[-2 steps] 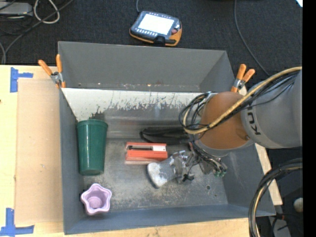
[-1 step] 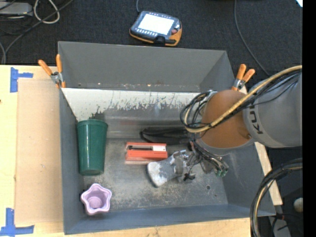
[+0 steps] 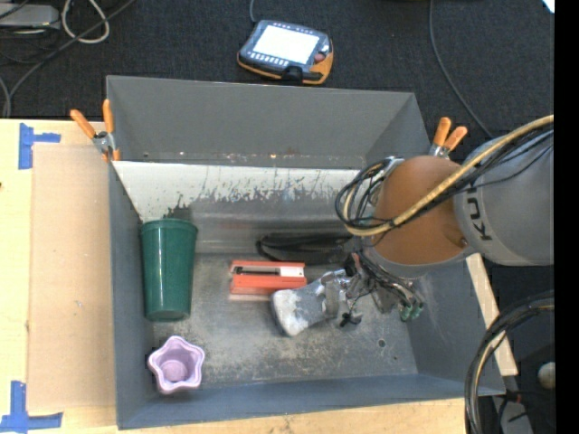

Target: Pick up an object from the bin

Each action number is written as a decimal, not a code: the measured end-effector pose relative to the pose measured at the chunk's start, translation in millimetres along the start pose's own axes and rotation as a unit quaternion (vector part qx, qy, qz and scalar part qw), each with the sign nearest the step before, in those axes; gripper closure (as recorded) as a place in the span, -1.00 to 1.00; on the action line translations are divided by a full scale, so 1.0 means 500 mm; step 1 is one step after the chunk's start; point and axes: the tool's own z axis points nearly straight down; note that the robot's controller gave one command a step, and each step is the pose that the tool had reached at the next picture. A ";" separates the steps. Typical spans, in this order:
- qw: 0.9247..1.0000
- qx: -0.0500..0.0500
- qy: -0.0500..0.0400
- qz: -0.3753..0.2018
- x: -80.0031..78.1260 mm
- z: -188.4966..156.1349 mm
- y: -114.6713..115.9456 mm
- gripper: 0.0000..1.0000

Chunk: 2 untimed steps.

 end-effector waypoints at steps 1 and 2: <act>1.000 0.000 -0.001 -0.001 -0.001 -0.036 0.002 1.00; 1.000 -0.001 0.004 -0.001 0.004 -0.081 0.004 1.00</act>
Offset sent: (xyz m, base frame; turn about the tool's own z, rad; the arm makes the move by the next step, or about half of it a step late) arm 0.0006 0.0004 0.0797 -0.0011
